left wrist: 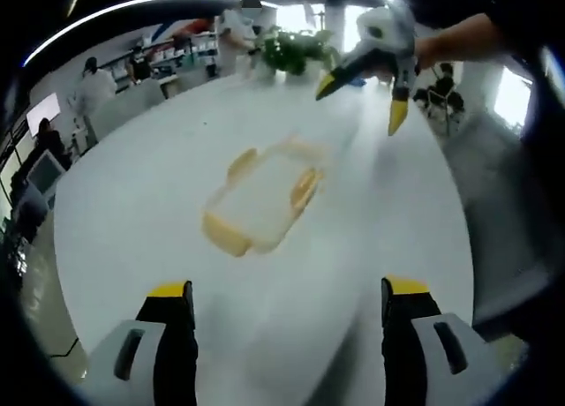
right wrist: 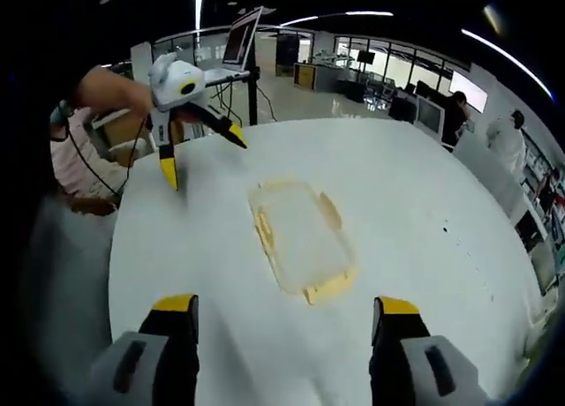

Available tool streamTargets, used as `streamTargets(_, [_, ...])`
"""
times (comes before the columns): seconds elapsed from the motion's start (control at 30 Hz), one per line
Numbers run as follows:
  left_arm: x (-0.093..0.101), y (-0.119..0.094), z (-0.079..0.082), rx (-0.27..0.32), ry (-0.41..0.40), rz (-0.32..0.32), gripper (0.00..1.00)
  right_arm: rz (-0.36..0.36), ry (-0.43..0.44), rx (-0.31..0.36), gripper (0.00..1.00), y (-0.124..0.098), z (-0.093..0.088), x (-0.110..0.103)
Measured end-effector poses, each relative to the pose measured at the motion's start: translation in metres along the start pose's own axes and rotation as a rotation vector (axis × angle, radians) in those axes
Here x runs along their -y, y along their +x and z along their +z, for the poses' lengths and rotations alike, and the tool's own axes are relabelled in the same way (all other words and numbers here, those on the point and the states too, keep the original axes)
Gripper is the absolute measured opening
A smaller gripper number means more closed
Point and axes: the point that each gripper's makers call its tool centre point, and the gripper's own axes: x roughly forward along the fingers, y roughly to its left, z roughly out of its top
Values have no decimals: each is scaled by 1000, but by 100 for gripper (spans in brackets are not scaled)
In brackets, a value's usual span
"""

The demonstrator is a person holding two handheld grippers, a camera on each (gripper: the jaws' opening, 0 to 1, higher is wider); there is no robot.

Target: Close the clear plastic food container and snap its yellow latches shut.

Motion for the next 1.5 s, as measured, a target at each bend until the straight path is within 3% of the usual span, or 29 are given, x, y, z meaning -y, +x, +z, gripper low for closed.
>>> streamTargets(0.3, [-15, 15, -3, -48, 103, -50, 84, 35, -107, -67, 77, 19, -7, 17])
streamTargets(0.4, [-18, 19, -3, -49, 125, -71, 85, 27, -155, -102, 72, 23, -11, 24])
streamTargets(0.43, [-20, 21, -2, -45, 135, -80, 85, 21, -160, -145, 72, 25, -17, 28])
streamTargets(0.6, [-31, 28, -1, -62, 168, -97, 85, 39, -186, -163, 67, 34, -18, 34])
streamTargets(0.77, [-47, 37, 1, -86, 239, -102, 86, 71, -229, -175, 60, 41, -17, 38])
streamTargets(0.83, [-50, 40, -2, -123, 270, -122, 85, 81, -221, -176, 61, 44, -15, 41])
streamTargets(0.93, [-55, 45, -2, -153, 365, -146, 80, 88, -235, -196, 59, 49, -16, 47])
streamTargets(1.1, [-53, 53, 10, -104, 347, -204, 75, 133, -254, -214, 54, 56, -16, 46])
streamTargets(1.27, [-60, 62, 5, -145, 394, -228, 70, 155, -292, -253, 52, 62, -25, 53])
streamTargets(1.33, [-58, 64, 8, -139, 364, -249, 72, 163, -301, -258, 52, 63, -26, 54])
streamTargets(1.5, [-52, 67, 9, -154, 397, -301, 60, 191, -324, -279, 45, 73, -28, 53])
